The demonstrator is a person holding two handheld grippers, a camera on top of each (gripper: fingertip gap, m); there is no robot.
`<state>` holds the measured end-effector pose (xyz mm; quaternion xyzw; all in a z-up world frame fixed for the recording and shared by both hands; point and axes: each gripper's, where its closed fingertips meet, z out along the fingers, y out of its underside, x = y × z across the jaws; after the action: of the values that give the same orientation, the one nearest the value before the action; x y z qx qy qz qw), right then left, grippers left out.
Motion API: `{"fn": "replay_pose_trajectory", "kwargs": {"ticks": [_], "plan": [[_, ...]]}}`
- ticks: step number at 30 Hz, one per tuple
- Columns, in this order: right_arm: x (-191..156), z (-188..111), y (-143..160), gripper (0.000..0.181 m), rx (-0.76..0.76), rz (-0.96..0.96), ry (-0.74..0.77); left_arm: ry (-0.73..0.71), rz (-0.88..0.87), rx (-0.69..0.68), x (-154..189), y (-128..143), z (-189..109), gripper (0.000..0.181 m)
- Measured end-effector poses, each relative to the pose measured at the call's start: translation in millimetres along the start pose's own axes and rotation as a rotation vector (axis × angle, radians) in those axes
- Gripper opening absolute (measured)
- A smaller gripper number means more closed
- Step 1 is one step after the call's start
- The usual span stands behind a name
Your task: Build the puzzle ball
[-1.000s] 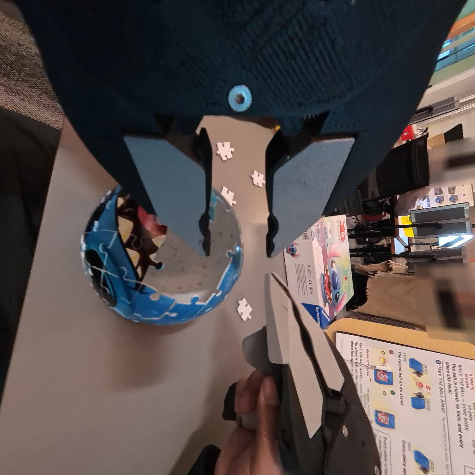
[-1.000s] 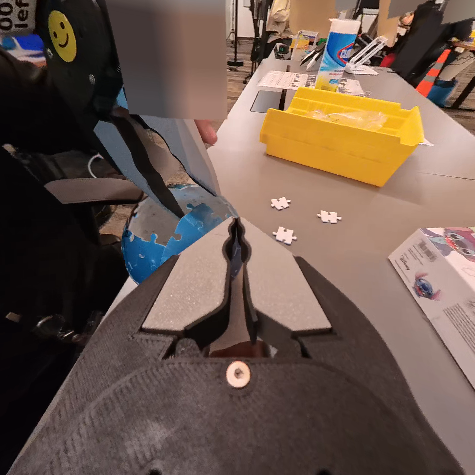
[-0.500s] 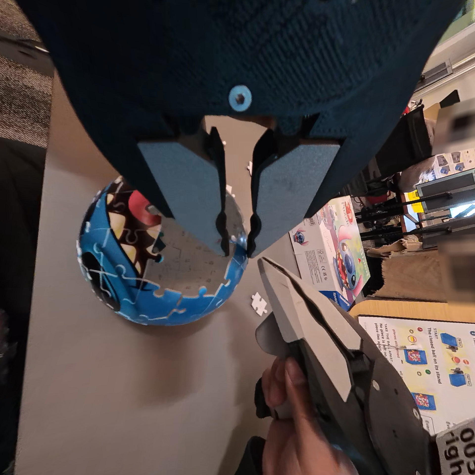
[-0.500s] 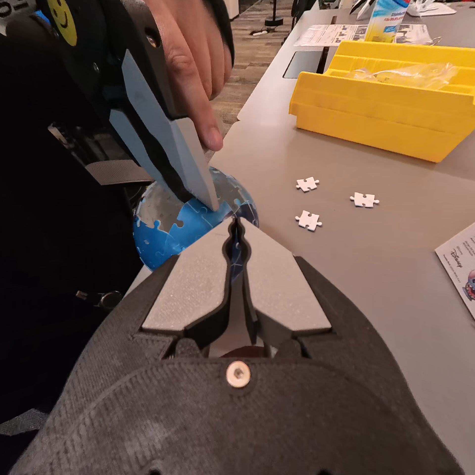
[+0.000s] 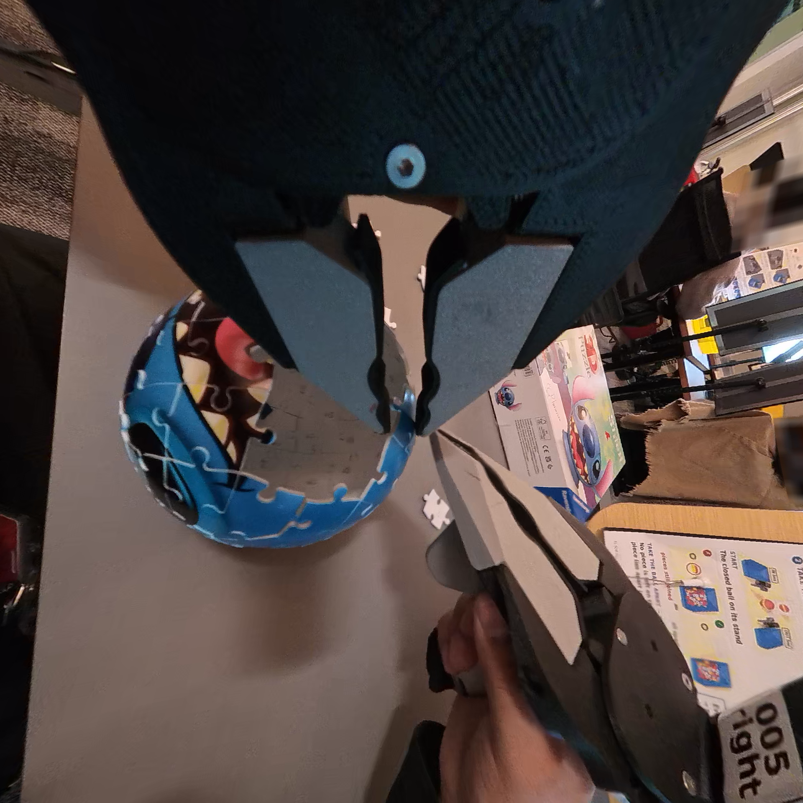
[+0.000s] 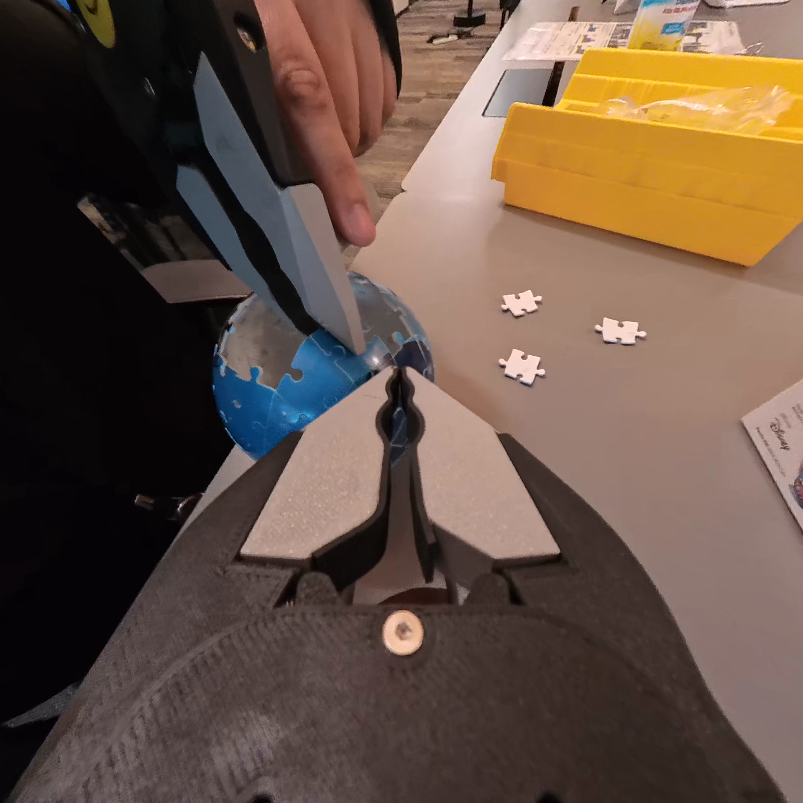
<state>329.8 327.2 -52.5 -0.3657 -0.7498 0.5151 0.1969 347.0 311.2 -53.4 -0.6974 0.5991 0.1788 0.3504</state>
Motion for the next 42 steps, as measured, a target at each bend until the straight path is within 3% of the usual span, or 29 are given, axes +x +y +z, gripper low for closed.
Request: {"fn": "replay_pose_trajectory", "kwargs": {"ticks": [4, 9, 15, 19, 23, 27, 33, 38, 40, 42], "plan": [[-9, 2, 0, 0.000, 0.011, 0.035, -0.065, 0.000, 0.000, 0.004, 1, 0, -1, 0.009], [1, -3, -3, 0.000, 0.020, 0.007, 0.007, -0.023, 0.003, 0.004, 0, 1, -1, 0.007], [-2, 8, 8, 0.000, -0.027, 0.004, -0.008, -0.028, 0.002, 0.005, 0, 1, 0, 0.006], [-3, 2, -2, 0.000, 0.030, 0.038, -0.026, -0.039, 0.002, 0.012, -1, 1, 0, 0.006], [-3, 9, 8, 0.000, -0.022, 0.003, -0.007, -0.050, -0.003, 0.013, -1, 1, -1, 0.005], [-7, 4, -6, 0.000, 0.039, 0.023, -0.031, -0.055, -0.013, 0.017, -1, 1, -1, 0.005], [-3, 5, 0, 0.000, 0.001, -0.001, 0.003, -0.061, -0.019, 0.008, 0, 2, -2, 0.006], [-6, -11, -16, 0.000, 0.040, -0.017, 0.027, -0.055, -0.048, 0.016, -1, 1, -7, 0.020], [-9, -13, -17, 0.015, 0.022, -0.028, 0.046, -0.024, -0.068, 0.038, 2, -2, -10, 0.031], [-14, -14, -18, 0.014, 0.015, -0.062, 0.067, -0.002, -0.090, 0.058, 4, -3, -13, 0.039]]}}
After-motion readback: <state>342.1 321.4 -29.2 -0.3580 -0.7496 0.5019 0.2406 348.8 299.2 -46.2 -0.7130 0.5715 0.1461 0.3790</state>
